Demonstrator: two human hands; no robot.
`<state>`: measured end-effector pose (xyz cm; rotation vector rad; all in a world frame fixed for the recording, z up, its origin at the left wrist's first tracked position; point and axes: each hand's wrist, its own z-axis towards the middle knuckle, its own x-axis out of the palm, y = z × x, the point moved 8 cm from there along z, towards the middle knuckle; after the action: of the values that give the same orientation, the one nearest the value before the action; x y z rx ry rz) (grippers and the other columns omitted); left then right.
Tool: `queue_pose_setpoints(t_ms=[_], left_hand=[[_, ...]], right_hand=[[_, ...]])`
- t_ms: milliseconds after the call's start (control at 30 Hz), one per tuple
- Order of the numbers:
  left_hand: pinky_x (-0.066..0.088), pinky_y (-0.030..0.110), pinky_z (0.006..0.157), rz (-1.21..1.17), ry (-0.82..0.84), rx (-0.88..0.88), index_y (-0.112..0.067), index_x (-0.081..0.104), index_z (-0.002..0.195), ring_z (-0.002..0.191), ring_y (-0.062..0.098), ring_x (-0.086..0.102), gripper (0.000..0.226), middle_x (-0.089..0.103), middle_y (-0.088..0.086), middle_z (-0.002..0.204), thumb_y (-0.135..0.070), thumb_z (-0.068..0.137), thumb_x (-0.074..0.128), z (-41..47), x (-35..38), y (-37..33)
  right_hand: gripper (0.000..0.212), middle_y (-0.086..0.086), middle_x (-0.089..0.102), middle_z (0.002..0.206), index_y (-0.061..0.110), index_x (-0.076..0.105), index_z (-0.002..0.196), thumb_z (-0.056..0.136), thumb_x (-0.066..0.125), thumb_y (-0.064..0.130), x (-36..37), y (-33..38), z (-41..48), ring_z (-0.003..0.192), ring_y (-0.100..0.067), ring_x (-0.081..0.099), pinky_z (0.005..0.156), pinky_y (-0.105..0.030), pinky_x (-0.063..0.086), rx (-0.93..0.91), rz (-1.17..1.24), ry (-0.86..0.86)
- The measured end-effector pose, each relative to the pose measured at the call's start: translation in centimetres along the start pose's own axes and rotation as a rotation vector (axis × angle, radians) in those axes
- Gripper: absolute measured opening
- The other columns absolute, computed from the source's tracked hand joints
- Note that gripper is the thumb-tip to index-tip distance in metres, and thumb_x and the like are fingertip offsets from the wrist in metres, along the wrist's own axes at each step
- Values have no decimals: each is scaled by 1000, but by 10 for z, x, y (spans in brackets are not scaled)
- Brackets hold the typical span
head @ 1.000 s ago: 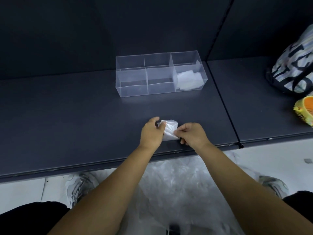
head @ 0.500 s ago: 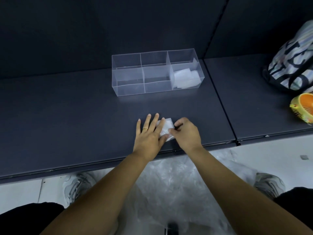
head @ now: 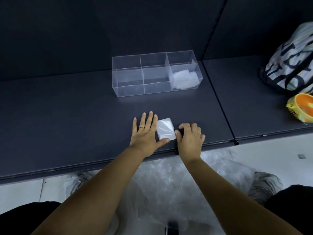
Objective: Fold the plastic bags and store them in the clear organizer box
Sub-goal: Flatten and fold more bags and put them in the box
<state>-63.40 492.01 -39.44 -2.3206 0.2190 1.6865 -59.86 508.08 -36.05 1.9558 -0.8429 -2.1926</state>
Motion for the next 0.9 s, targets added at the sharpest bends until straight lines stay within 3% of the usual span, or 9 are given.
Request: queue_pose_setpoints(t_ms=[67,233,367,433,567,667,733,800,900], left_hand=[[-17,51,113,-27,6,-56,-15,-20,149,143,23,-26,108,-26,2,157,-85,72,9,-4,1,0],[-18,52,112,-76,52,-176,-9,-24,146,142,24,-29,109,-29,6,155,-82,77,19,-17,5,-8],[-17,47,113,-251,163,-189,-11,-18,149,142,17,-28,122,-28,2,156,-87,70,36,-28,2,-5],[-9,43,116,-434,206,-211,-13,-8,152,144,14,-21,124,-20,-1,159,-88,65,42,-33,-10,2],[17,30,114,-1134,319,-257,-24,9,153,146,13,13,134,13,-7,159,-83,44,61,-33,-44,1],[31,26,108,-1411,489,-157,-21,26,149,134,12,40,114,41,-7,147,-57,53,76,-28,-55,-17],[48,25,96,-1543,511,-151,-15,48,136,113,12,61,78,64,-2,125,-32,66,78,-18,-58,-26],[54,24,85,-1613,389,-172,-11,59,124,96,13,68,51,72,2,107,-10,75,75,-4,-67,-28],[52,30,91,-1619,171,-178,-10,63,116,98,19,66,43,71,6,106,-1,76,74,19,-85,-27]], right_hand=[[23,-6,51,109,17,61,102,96,49,35,3,3,0,107,-25,45,87,-34,25,66,42,39],[16,-3,51,108,17,64,87,83,69,32,9,16,-1,104,-21,48,93,-35,35,167,130,195],[13,6,57,77,12,58,81,80,71,10,2,15,7,74,-13,56,62,-15,43,255,535,288],[20,3,58,76,9,56,90,79,70,1,-6,16,11,71,-11,55,57,-7,40,258,699,340],[36,6,61,72,15,54,104,78,71,-4,-31,36,14,64,-1,55,64,-11,44,47,848,607],[39,7,62,75,16,55,111,80,72,-1,-50,50,17,69,-3,56,70,-13,46,-103,817,790],[41,1,64,81,19,56,115,81,72,3,-58,49,26,75,-10,60,76,-17,49,-102,821,812],[37,-1,65,83,22,58,116,83,72,11,-60,41,40,82,-12,64,82,-20,50,-20,824,764],[21,-3,66,79,7,69,101,85,71,20,-50,29,61,72,-11,59,72,-22,47,145,793,704]])
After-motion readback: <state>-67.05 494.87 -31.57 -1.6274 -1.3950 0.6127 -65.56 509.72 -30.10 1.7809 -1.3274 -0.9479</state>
